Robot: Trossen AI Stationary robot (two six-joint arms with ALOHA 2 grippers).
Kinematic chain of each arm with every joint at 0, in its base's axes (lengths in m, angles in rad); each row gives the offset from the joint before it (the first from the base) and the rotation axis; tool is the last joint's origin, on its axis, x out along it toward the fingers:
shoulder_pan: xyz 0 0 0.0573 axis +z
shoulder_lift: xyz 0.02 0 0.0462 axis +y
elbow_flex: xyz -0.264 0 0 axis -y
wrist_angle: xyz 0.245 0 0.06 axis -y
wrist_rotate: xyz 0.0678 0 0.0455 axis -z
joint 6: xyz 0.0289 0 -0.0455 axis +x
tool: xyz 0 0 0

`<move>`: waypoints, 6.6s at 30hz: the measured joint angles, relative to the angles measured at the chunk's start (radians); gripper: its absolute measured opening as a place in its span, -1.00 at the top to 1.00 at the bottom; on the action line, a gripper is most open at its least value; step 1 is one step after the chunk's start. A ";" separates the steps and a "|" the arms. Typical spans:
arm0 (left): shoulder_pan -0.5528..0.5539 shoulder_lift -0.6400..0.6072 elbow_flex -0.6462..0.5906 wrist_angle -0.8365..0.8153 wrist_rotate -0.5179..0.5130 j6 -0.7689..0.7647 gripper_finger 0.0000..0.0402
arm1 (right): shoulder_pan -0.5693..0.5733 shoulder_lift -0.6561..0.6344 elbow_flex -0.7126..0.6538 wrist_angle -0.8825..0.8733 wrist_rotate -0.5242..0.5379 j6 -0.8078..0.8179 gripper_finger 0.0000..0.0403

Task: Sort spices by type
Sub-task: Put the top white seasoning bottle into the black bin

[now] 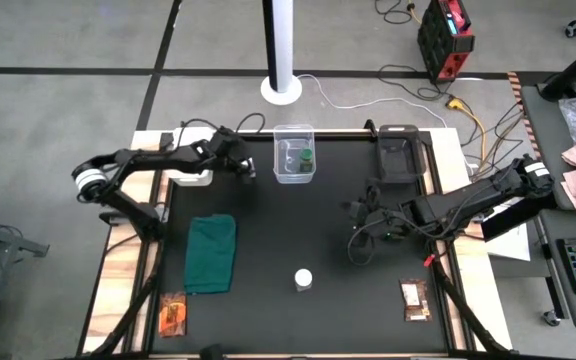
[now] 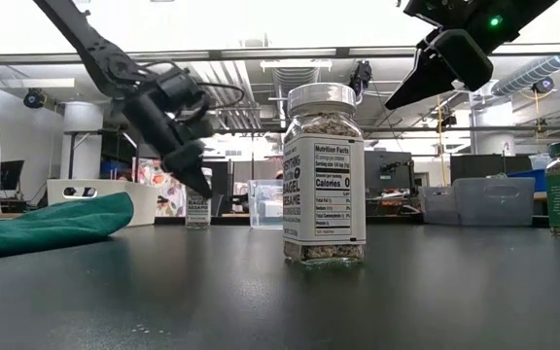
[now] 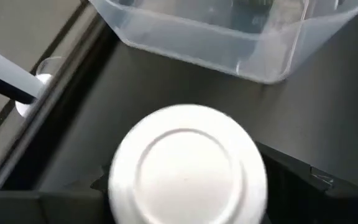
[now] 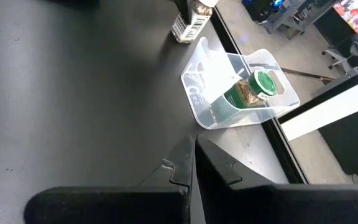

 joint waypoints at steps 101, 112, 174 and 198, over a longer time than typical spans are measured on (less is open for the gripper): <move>-0.712 0.112 0.318 0.597 0.023 -0.107 -0.64 | 0.007 -0.012 -0.036 0.485 -0.242 -0.070 0.07; -0.711 -0.053 0.306 0.343 -0.083 -0.024 -0.85 | 0.017 -0.189 -0.086 0.243 -0.191 0.066 0.07; -0.698 0.294 0.198 1.243 0.210 -0.102 -0.52 | 0.016 0.344 -0.260 1.666 -0.493 -0.521 0.07; -0.699 0.270 0.182 1.150 0.096 -0.100 0.07 | 0.019 0.368 -0.252 1.615 -0.309 -0.436 -0.44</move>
